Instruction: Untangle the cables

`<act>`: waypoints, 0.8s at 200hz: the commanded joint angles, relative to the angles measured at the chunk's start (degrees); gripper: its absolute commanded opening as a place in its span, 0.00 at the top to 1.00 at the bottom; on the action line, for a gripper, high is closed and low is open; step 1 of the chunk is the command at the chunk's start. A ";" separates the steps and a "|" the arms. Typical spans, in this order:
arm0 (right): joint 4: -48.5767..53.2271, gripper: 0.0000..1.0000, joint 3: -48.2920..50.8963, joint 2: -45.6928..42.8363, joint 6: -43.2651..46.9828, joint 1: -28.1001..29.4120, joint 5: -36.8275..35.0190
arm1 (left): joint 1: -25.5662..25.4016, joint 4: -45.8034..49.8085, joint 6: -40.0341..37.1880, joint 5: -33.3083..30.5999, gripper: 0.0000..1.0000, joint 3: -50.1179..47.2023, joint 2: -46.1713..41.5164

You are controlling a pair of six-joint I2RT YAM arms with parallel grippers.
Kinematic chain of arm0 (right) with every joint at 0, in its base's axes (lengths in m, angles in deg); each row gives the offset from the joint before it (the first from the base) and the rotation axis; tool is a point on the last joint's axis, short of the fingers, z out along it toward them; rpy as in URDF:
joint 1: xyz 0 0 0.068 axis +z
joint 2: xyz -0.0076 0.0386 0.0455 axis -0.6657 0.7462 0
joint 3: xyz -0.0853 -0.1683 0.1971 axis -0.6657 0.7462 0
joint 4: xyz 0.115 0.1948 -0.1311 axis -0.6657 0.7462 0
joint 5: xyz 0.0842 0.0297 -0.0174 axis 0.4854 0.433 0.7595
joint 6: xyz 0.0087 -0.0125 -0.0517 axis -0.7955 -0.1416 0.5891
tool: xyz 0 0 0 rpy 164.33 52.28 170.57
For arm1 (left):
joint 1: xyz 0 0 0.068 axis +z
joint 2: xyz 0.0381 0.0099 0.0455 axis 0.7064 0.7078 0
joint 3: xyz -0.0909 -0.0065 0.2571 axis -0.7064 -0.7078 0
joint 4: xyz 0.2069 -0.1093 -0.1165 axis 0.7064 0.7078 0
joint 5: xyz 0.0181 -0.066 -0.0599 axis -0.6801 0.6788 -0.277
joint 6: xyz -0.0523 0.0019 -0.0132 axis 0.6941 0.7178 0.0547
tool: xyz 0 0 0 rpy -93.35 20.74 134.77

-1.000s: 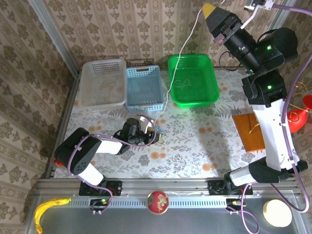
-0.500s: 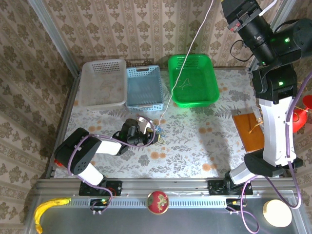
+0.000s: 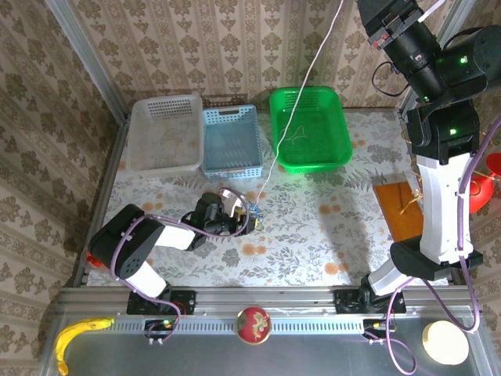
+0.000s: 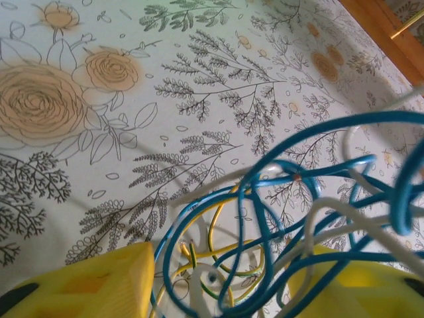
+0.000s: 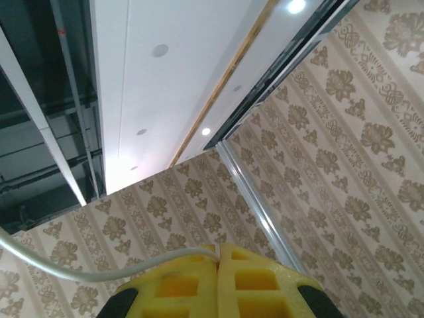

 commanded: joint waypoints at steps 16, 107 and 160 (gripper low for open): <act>-5.78 1.00 6.54 -1.92 -3.75 1.01 4.88 | 0.63 1.37 0.46 1.58 0.35 0.61 -3.76; -5.51 1.00 13.52 -4.97 0.51 7.00 5.33 | 0.58 19.99 -7.11 1.83 0.18 8.90 -17.10; -3.34 1.00 9.49 -3.65 1.82 9.50 5.22 | 0.98 22.77 -9.91 2.08 0.17 13.93 -15.30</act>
